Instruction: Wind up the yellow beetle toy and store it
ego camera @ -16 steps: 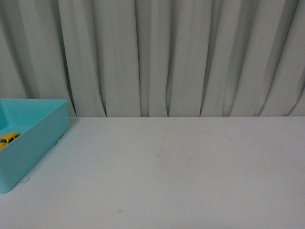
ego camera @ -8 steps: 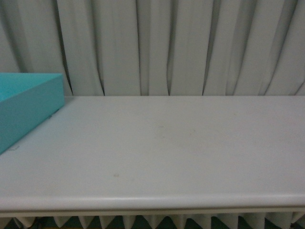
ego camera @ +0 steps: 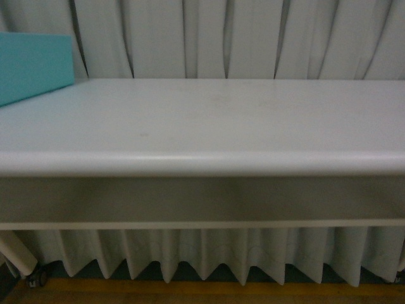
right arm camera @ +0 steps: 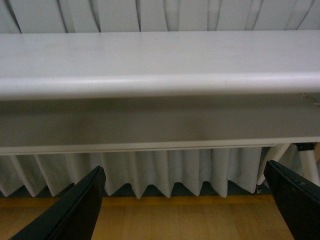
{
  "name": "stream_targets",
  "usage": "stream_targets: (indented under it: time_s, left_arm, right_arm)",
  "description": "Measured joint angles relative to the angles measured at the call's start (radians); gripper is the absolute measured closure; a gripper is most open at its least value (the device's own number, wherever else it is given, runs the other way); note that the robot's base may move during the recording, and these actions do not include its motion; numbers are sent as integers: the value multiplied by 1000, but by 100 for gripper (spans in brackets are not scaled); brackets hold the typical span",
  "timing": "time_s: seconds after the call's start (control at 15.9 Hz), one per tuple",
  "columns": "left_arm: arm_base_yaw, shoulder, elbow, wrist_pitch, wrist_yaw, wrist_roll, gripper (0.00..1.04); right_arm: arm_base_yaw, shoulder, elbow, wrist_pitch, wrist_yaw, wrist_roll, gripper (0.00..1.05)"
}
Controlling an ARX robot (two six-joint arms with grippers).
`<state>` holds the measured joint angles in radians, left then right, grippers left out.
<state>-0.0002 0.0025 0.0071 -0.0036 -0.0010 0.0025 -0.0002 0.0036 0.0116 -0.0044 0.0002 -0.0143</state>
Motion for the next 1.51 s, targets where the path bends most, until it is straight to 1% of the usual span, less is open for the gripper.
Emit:
stream_targets:
  time_s: [1.51]
  left_arm:
    - [0, 0, 0, -1, 0, 0, 7]
  right_arm:
    - [0, 0, 0, 0, 0, 0, 7]
